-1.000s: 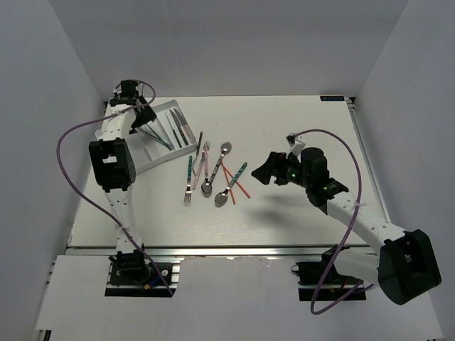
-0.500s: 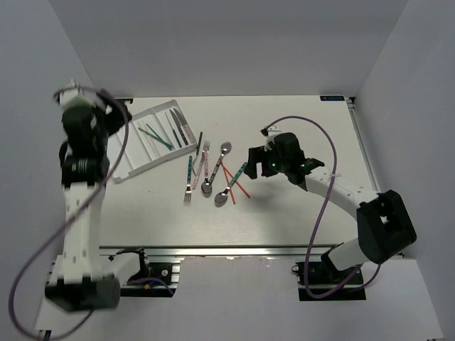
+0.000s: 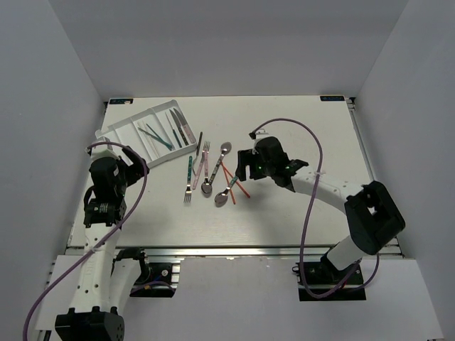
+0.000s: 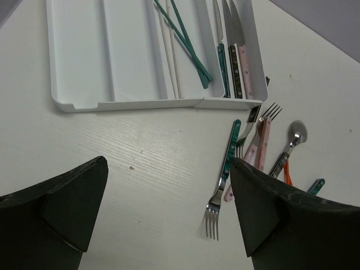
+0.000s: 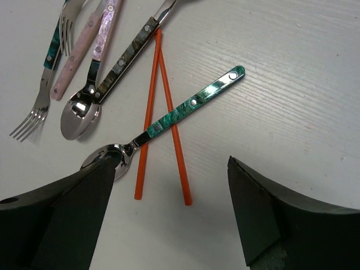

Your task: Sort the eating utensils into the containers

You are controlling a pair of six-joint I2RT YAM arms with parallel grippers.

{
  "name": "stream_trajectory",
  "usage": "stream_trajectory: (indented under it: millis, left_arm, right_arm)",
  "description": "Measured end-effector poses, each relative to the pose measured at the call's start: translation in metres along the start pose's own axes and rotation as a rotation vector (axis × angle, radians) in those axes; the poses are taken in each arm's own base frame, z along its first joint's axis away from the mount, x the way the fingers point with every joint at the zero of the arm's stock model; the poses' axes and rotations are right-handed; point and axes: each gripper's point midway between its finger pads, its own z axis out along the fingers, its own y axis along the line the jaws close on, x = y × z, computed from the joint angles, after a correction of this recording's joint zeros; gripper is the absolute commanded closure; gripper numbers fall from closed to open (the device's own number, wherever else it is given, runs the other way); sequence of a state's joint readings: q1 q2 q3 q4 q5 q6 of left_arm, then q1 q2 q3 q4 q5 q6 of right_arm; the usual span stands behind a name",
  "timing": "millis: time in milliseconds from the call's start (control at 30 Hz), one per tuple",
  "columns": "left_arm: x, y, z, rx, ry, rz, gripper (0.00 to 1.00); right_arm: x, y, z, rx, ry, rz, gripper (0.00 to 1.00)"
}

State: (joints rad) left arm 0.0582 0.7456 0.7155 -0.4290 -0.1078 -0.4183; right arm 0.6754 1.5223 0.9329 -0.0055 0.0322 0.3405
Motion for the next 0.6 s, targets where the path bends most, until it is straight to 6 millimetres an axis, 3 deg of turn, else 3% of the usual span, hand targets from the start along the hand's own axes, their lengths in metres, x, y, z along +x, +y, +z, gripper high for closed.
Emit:
stream_trajectory:
  millis: [67,167,367,600]
  left_arm:
    - [-0.003,-0.003,-0.001,0.012,-0.012,0.0,0.02]
    - [-0.003,-0.006,0.001,0.023,-0.008,0.002,0.02]
    - [0.001,-0.008,0.003,0.035,0.011,0.004,0.02]
    - [0.002,-0.01,0.003,0.042,0.015,0.008,0.02]
  right_arm:
    - [-0.003,0.0,0.007,0.022,0.014,-0.014,0.37]
    - [-0.007,-0.001,0.019,0.07,0.031,-0.003,0.52]
    - [-0.002,-0.011,0.023,0.182,0.026,0.145,0.36]
    - [0.013,-0.016,0.056,0.334,0.052,0.304,0.36]
